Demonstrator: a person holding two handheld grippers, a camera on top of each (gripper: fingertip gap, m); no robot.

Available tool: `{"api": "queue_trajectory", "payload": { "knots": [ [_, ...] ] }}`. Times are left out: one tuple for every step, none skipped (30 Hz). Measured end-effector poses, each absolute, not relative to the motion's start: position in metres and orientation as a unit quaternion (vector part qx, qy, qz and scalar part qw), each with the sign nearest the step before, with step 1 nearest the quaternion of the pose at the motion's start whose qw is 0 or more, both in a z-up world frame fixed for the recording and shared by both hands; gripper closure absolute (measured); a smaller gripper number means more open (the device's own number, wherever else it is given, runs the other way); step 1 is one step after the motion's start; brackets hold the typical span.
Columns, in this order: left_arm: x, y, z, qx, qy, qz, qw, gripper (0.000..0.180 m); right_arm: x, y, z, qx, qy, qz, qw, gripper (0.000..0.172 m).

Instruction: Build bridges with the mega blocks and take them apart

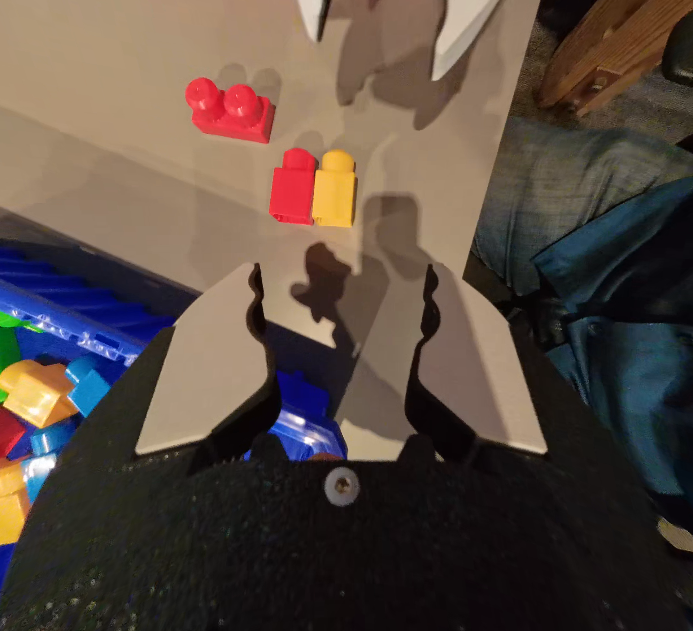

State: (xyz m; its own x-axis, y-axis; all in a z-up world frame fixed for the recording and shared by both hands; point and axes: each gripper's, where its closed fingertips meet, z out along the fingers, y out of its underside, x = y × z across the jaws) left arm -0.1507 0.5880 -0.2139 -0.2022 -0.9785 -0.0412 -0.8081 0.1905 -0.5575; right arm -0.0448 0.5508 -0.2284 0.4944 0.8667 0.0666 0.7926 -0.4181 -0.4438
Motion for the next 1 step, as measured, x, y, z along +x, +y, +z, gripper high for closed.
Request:
{"api": "queue_trajectory", "payload": {
  "knots": [
    [-0.1497,0.5868,-0.214,-0.599,0.745,-0.216,0.199,0.099,-0.0425,0.5476,-0.225,-0.838,-0.491,0.078,0.224,0.108]
  ]
}}
